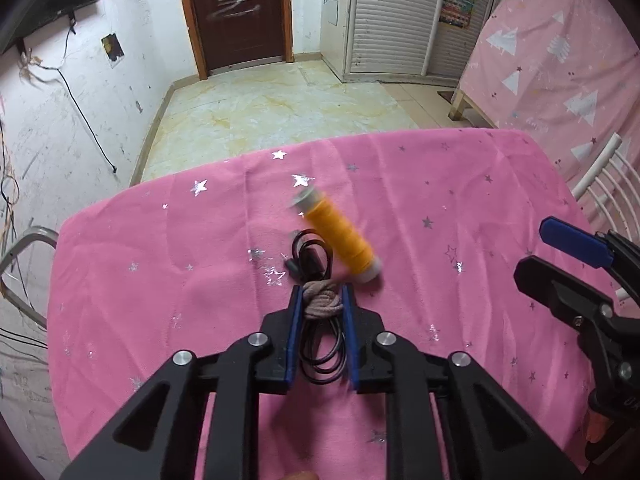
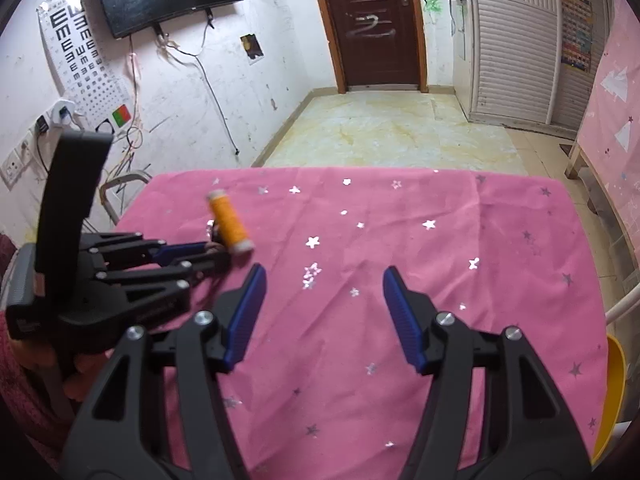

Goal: Collect trash
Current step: 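Grasp the black cable with the left tool while the right tool grasps the orange thread spool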

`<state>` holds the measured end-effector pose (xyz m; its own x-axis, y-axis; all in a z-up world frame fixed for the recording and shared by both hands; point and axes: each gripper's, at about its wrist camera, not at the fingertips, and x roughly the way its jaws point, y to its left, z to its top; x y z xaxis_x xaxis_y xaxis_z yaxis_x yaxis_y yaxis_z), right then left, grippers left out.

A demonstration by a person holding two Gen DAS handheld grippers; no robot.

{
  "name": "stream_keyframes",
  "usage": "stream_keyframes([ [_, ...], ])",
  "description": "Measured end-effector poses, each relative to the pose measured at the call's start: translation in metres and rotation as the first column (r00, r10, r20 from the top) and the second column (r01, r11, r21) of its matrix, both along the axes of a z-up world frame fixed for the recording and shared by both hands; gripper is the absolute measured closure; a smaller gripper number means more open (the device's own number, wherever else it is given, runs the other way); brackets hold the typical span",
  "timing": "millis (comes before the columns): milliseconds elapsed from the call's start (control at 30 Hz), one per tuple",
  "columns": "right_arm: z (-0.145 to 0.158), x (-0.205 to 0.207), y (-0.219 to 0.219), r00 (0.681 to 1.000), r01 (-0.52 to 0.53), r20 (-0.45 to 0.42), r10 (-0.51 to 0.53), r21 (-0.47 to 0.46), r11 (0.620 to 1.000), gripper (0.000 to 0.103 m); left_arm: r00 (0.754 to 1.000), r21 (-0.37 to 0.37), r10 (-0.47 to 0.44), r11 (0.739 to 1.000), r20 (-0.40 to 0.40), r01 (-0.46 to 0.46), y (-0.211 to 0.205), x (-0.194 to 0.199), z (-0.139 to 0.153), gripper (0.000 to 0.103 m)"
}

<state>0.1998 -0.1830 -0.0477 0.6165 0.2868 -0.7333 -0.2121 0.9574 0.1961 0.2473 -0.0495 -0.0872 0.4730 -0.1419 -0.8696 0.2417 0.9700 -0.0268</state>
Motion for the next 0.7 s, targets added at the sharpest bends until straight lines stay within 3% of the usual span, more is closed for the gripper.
stream_keyframes([
  [700,-0.01,0.046,0.082,0.99,-0.14,-0.047,0.136,-0.072,0.988,0.045,0.994,-0.029,0.099,0.995,0.051,-0.097,0.071,-0.003,0.019,0.094],
])
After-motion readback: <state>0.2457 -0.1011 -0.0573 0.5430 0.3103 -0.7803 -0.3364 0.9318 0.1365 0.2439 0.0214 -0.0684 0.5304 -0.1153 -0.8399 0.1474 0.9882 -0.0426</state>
